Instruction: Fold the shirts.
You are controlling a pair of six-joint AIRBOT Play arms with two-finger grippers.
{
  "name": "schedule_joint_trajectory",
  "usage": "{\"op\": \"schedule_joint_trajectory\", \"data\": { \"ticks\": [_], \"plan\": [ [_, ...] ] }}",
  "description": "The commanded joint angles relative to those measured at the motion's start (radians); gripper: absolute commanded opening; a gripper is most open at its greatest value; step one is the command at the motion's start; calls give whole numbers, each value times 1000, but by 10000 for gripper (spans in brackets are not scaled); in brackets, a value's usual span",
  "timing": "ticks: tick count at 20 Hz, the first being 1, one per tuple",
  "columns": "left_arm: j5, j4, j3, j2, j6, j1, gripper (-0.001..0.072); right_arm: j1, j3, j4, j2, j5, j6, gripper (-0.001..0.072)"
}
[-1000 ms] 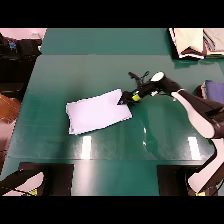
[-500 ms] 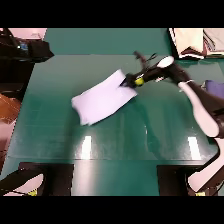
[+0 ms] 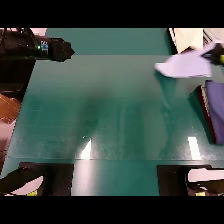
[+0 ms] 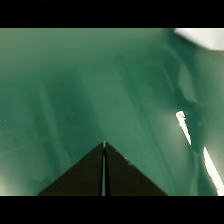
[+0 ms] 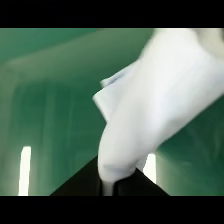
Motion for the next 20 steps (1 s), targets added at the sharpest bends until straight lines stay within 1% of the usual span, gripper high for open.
{"op": "schedule_joint_trajectory", "data": {
  "ticks": [1,5,8,11,14,17,19,20],
  "plan": [
    [23,-7,0,0,-8,-13,23,-213,1,-13,39,-5,5,17],
    [24,-8,0,0,-10,-13,23,-316,1,-23,29,-46,5,17],
    [23,-8,0,0,-11,-13,23,-326,2,-20,36,-106,6,17],
    [23,-19,0,0,-11,-13,24,-326,53,41,45,-117,5,16],
    [22,-22,0,0,-11,-13,23,-326,193,49,45,-79,5,16],
    [21,-22,0,0,-10,-13,23,-326,314,47,45,21,6,16],
    [19,-22,0,0,-8,-13,23,-326,332,35,61,69,29,16],
    [15,-22,0,0,-8,-13,23,-326,307,0,84,74,50,17]
  ]
}}
